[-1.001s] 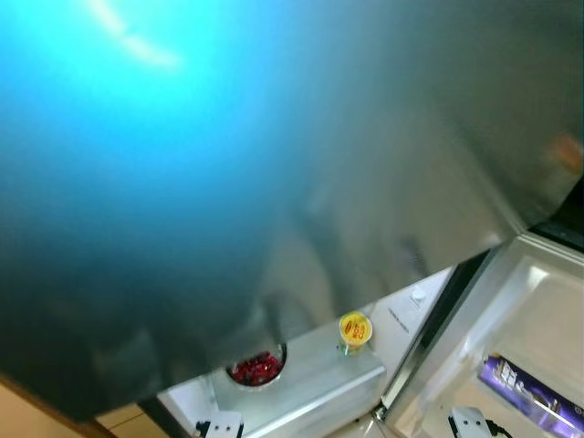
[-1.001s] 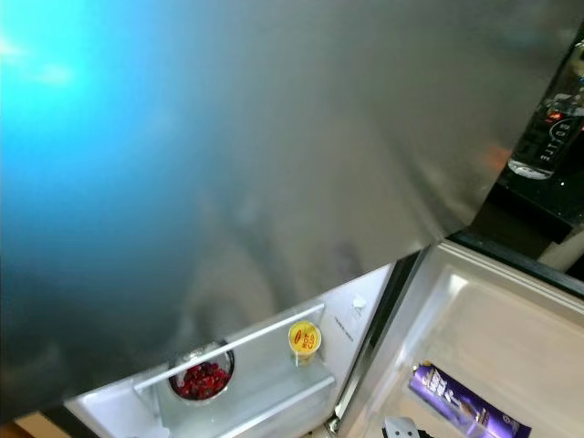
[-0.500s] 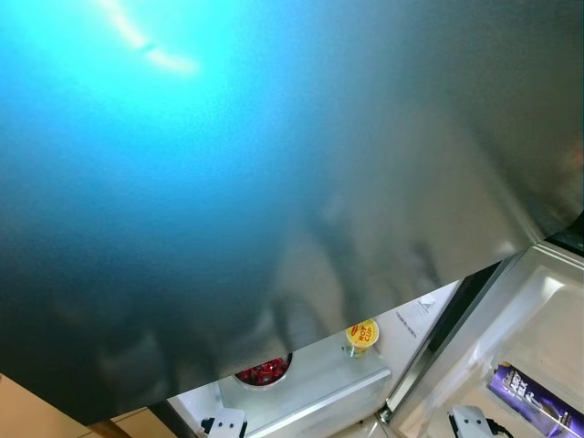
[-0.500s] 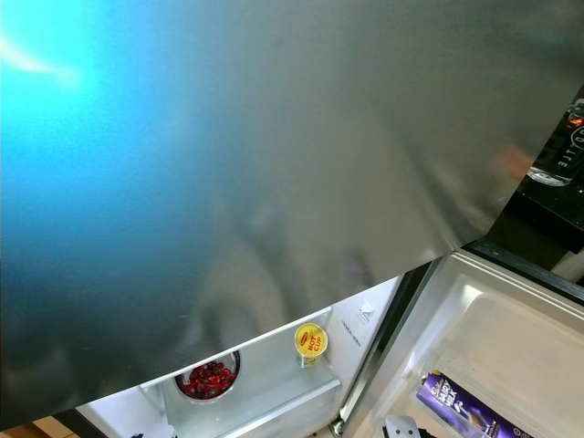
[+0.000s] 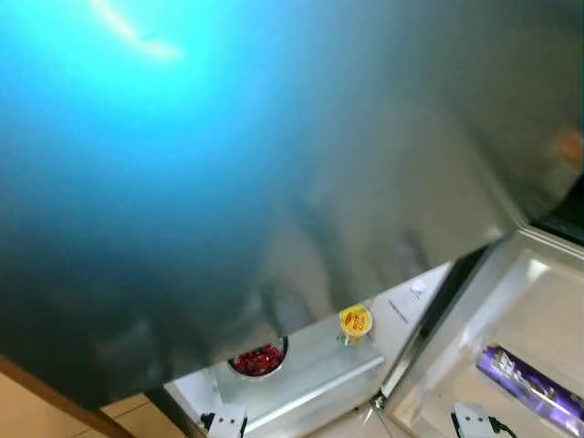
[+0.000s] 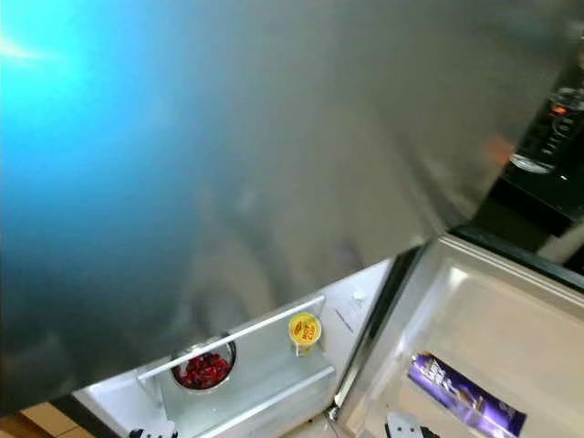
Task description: Restocking fridge
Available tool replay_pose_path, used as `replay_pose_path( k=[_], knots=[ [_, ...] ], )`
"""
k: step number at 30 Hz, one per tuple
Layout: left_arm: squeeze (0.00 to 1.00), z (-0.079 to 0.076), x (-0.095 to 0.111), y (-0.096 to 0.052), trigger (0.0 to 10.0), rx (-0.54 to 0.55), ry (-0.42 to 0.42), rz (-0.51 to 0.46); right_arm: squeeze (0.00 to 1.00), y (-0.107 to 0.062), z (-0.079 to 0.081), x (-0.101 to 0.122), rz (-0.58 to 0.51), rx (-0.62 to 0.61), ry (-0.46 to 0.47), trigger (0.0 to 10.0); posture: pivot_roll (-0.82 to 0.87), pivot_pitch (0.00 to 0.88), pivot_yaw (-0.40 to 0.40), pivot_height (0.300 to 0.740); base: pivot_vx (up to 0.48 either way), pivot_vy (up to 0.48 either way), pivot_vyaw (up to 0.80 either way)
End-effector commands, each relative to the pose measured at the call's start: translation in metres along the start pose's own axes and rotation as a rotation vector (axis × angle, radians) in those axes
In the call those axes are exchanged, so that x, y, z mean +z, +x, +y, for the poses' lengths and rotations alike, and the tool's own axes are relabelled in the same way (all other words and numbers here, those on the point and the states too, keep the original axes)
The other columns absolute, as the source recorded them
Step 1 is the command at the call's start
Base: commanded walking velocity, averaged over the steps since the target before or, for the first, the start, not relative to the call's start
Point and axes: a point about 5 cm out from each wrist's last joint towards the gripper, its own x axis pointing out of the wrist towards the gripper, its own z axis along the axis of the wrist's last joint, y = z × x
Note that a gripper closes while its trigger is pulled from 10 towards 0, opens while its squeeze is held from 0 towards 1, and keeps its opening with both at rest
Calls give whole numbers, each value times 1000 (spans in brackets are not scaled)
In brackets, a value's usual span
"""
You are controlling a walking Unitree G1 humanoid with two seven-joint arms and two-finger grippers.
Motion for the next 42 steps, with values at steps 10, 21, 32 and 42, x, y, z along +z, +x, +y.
replay_pose_path(
  k=[10, 21, 32, 42],
  knots=[
    [0, 14, -14, -7, 10000, 51, -20, 46, 0, 0, 0, -3, 17, -5, -4, 10000, -73, 28, -31, 740, -447, 0, 0],
    [0, 13, -15, -7, 10000, 52, -24, 48, 0, 0, 1, -5, 22, 0, -8, 10000, -75, 30, -32, 740, -449, 0, 0],
    [0, 15, -14, -7, 10000, 69, -22, 41, 0, 0, 1, -6, 29, 3, -10, 10000, -78, 30, -30, 740, -187, 0, 0],
    [0, 17, -15, -8, 10000, 81, 3, 47, 0, -1, 2, -7, 43, 48, 5, 10000, -80, 31, -35, 740, 0, 0, 0]
  ],
)
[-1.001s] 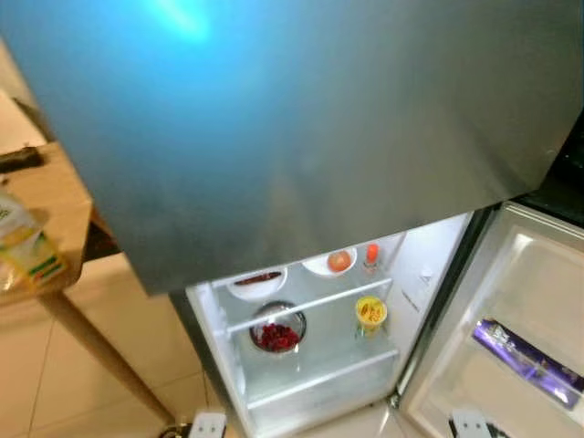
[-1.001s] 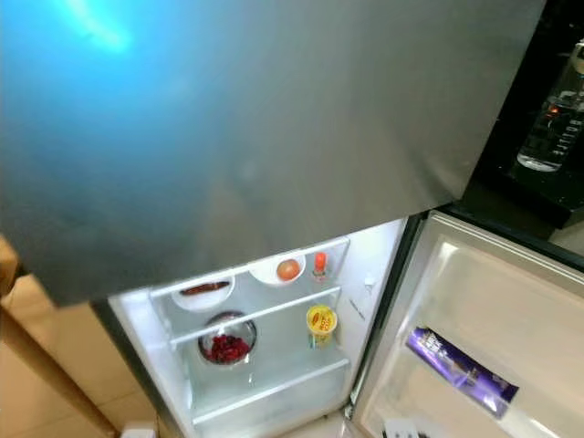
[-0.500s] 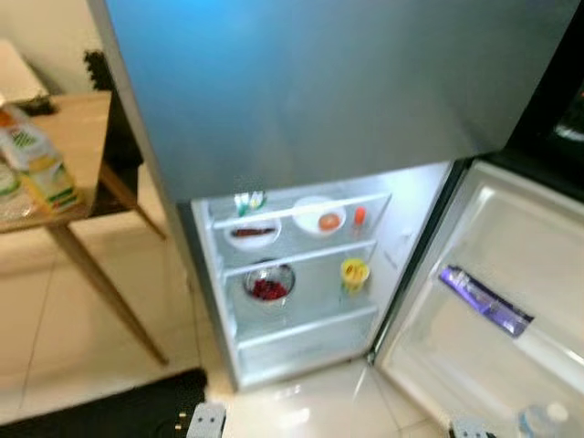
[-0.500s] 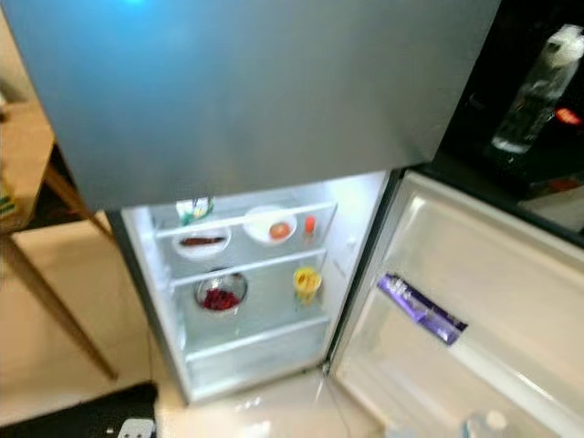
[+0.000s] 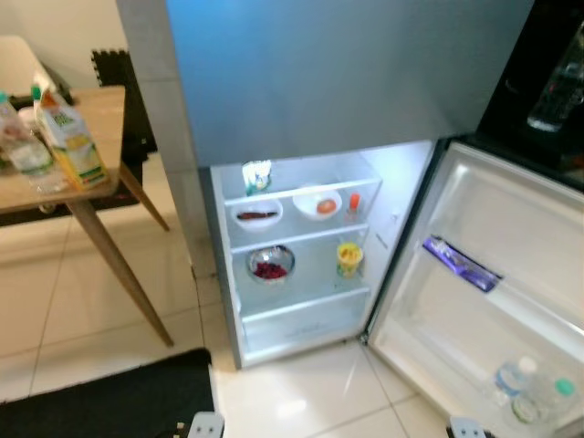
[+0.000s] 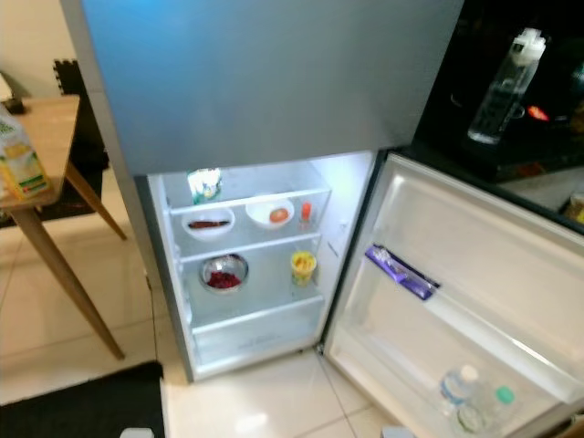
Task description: Restocking fridge
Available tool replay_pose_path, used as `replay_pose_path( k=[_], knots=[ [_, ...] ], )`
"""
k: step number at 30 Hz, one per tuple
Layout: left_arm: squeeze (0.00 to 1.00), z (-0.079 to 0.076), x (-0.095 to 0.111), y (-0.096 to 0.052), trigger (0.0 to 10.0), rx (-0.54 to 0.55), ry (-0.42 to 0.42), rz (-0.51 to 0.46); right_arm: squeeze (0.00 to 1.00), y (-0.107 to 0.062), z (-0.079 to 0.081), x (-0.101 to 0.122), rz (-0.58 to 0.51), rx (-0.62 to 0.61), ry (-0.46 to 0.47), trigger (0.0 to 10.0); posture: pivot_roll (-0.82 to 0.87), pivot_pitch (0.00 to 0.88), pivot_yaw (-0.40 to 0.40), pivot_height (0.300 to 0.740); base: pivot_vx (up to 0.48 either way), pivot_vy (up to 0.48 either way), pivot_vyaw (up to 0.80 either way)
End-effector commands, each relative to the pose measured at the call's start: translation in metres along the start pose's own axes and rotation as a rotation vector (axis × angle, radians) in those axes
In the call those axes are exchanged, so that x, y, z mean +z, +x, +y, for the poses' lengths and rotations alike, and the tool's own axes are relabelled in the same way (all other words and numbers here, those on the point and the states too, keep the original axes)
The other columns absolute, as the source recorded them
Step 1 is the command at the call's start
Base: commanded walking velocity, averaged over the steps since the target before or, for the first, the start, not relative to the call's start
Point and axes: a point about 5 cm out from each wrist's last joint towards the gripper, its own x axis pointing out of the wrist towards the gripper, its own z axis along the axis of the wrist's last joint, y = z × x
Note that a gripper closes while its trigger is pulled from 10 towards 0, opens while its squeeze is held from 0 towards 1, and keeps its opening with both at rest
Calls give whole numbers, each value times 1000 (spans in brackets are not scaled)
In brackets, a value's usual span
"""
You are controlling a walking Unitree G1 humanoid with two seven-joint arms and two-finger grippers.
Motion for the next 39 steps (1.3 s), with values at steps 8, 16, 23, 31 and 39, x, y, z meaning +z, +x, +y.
replay_pose_path(
  k=[8, 16, 23, 31, 39],
  knots=[
    [0, 1, -15, -3, 10000, 4, 18, 60, 0, -1, -3, 2, 9, -3, -9, 10000, -82, 32, -36, 740, 0, 0, 0],
    [0, 3, -17, -4, 10000, 17, 41, 67, 0, -1, -2, -2, 22, 3, -15, 10000, -79, 36, -34, 740, 0, 0, 0],
    [0, 3, -22, -6, 10000, -10, 52, 90, 0, -3, -9, -3, 25, -73, -37, 10000, -79, 29, -34, 740, 0, 0, 0],
    [0, 2, -22, -6, 10000, -27, 82, 98, 0, -3, -12, -3, 32, -87, -42, 10000, -78, 21, -35, 740, 0, 0, 0],
    [0, 1, -23, -6, 10000, -36, 88, 106, 0, -4, -15, 0, 26, -106, -64, 10000, -76, 11, -35, 740, 0, -375, 0]
  ],
)
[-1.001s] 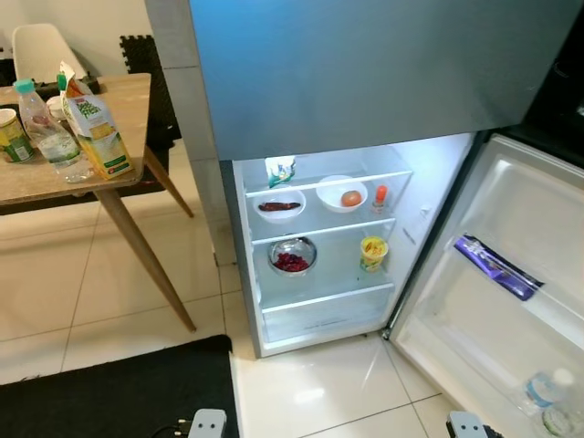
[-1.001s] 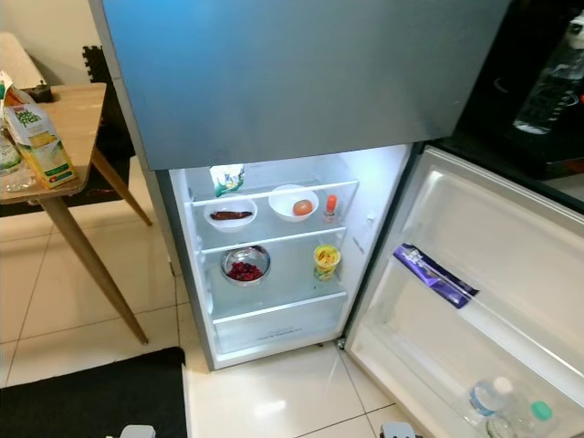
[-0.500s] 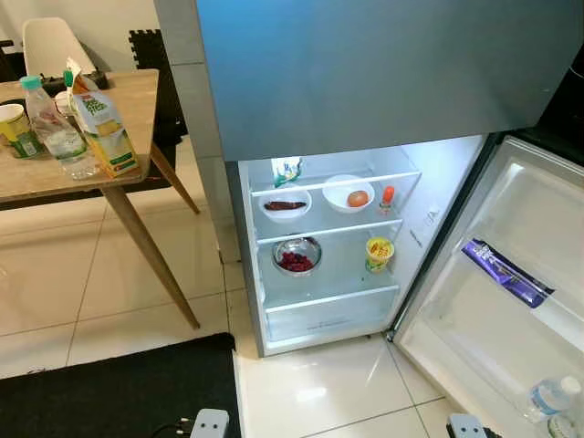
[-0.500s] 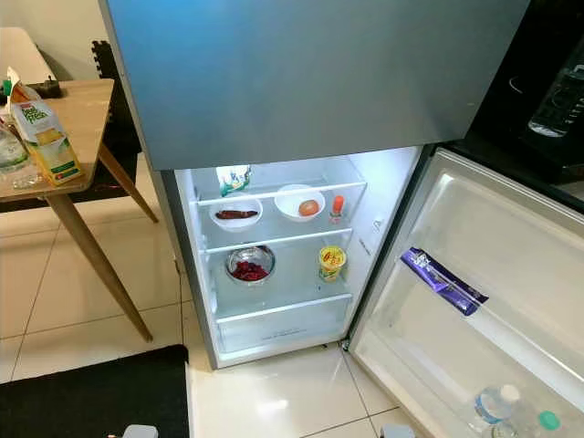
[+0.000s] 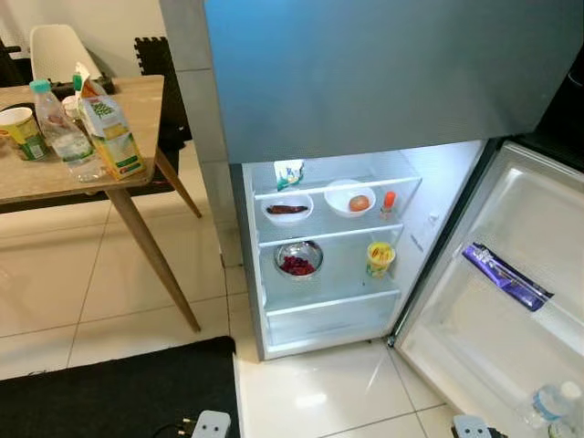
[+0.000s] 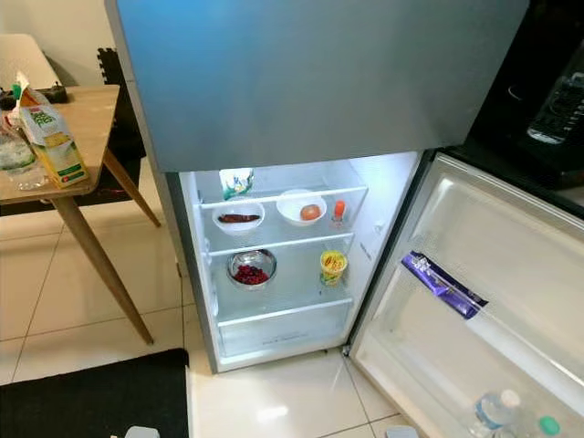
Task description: Restocking fridge
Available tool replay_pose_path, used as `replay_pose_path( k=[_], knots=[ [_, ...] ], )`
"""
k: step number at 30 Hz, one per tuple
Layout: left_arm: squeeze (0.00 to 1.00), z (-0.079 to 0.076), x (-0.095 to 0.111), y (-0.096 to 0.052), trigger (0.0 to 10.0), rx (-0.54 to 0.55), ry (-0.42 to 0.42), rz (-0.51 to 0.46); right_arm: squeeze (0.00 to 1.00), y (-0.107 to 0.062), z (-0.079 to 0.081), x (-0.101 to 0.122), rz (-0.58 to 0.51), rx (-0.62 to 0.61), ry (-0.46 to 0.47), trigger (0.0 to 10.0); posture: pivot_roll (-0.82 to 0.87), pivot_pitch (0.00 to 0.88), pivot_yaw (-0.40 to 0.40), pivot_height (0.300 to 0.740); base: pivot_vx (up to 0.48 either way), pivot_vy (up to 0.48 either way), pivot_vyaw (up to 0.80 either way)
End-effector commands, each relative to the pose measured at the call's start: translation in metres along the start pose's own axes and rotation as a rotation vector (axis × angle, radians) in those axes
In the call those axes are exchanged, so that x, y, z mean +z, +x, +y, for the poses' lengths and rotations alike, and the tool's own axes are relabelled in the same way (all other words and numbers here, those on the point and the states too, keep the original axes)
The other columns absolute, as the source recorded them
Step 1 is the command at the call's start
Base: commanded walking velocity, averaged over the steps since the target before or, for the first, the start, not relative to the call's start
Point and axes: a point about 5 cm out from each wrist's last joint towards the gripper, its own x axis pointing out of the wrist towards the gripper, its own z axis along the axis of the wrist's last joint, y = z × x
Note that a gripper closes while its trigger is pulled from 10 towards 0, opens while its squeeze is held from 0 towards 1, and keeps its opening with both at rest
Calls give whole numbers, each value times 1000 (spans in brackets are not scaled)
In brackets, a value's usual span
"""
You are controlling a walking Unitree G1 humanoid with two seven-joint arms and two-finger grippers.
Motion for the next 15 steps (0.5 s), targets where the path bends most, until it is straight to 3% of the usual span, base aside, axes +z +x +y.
replay_pose_path(
  k=[1, 15],
  knots=[
    [0, -3, -17, -3, 10000, -19, 0, 69, 0, -1, -5, 0, -2, -20, 0, 10000, -76, 11, -35, 740, 0, -375, 0],
    [0, -5, -19, -3, 10000, -30, -18, 73, 0, -2, -7, -5, 26, -30, -3, 10000, -80, 14, -35, 740, 0, -377, -703]
  ],
)
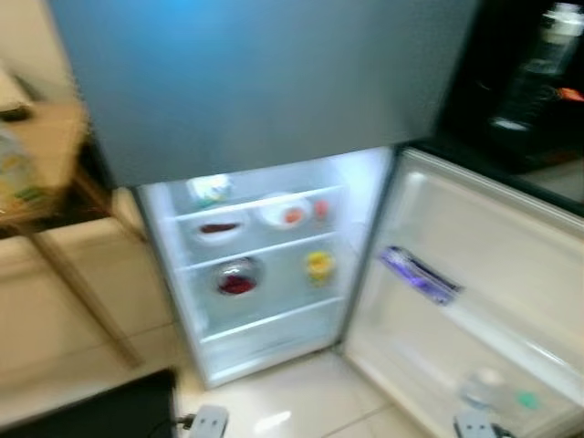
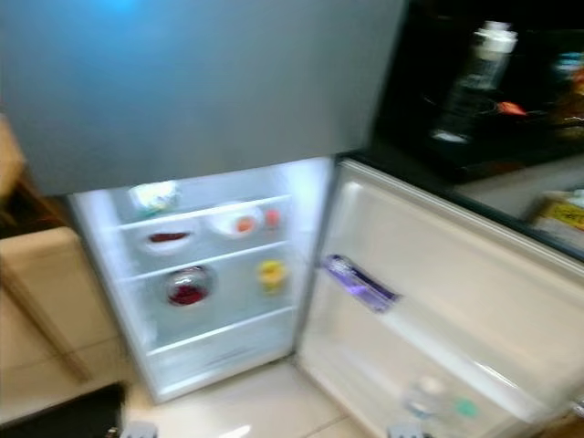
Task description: Restocking fridge
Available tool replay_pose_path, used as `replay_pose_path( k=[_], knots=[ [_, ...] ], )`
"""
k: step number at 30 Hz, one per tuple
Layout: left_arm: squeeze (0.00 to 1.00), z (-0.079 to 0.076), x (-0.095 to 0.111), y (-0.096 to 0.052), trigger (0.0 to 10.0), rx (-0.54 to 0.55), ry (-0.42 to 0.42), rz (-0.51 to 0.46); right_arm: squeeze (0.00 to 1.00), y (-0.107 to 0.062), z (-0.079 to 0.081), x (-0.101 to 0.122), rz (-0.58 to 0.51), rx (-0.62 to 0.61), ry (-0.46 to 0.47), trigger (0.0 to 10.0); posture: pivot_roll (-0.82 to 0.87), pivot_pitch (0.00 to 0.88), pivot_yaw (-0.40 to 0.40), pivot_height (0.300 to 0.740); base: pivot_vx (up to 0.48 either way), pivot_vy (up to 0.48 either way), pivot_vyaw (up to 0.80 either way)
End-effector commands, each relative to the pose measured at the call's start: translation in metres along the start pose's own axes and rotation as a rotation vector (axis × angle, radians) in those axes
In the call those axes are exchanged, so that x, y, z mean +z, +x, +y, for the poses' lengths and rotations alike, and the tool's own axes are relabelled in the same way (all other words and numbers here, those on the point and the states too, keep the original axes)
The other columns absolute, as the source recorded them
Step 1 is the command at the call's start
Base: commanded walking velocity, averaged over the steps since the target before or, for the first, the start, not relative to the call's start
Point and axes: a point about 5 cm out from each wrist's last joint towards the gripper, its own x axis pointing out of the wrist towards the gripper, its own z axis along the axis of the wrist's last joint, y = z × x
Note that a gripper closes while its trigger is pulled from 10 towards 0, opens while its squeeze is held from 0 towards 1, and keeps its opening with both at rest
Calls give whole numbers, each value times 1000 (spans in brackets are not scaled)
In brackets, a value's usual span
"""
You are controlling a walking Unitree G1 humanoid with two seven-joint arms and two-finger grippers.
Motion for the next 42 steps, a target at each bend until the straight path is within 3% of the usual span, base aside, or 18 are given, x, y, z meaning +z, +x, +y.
replay_pose_path(
  k=[1, 6, 34, 42],
  knots=[
    [0, -6, -22, -4, 10000, -19, -11, 80, 0, 0, 0, 6, -12, -2, -3, 10000, -80, 14, -35, 740, 0, -379, -756],
    [0, -6, -21, -4, 10000, -21, -13, 79, 0, 1, 0, 5, -17, -1, 17, 10000, -82, 14, -34, 740, 0, -379, -700],
    [0, -8, -26, -4, 10000, -19, -22, 95, 0, 0, -3, 14, -58, -5, 22, 10000, -86, 16, -37, 740, 0, -377, 0],
    [0, -4, -27, -5, 10000, 36, -26, 111, 0, 0, -3, 13, -57, -5, 25, 10000, -86, 18, -38, 740, 0, -32, 0]
  ],
)
